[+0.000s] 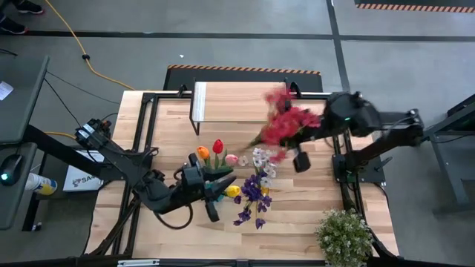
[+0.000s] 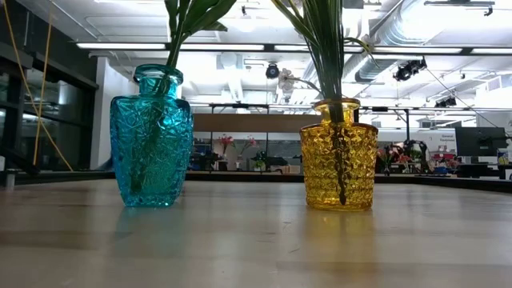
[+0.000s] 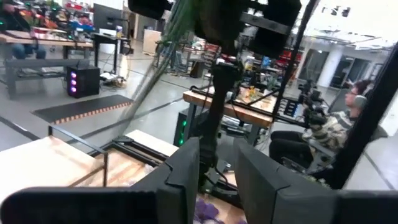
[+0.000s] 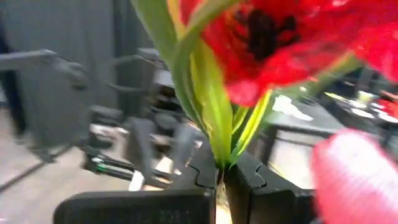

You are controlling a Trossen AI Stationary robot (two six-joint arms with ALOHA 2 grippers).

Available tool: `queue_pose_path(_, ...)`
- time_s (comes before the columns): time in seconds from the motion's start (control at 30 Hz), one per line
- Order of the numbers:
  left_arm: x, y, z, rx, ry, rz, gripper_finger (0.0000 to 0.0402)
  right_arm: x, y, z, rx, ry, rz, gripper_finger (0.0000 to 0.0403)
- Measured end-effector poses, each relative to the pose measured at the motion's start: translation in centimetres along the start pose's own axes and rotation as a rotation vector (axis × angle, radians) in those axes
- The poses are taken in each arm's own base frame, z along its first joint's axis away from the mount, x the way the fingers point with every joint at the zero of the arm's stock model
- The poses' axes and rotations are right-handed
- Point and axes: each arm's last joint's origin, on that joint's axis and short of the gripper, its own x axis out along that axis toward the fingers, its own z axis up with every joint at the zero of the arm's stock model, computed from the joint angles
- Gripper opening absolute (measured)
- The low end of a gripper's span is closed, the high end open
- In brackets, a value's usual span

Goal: Pick and place flowers into a vace then onto a shelf
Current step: Put the red flowers into the yellow vase

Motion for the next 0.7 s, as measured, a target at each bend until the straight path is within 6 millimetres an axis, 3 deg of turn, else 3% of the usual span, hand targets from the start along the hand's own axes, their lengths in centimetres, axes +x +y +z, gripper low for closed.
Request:
queue_pose_path(0.43,0.0,0.2,0.0,0.003,-0.009,0.054,0.0128,-10.2,1.8,2.6,-0.023,0.061,-0.227,0.0001)
queue_pose_path(0.57,0.0,0.3,0.0,0.003,-0.014,0.091,0.0129,-11.8,2.2,2.1,0.0,0.132,-0.266,0.0001)
queue_pose_path(0.7,0.0,0.4,0.1,0.003,-0.019,0.12,0.0129,-12.3,2.5,1.3,0.054,0.21,-0.25,0.0001)
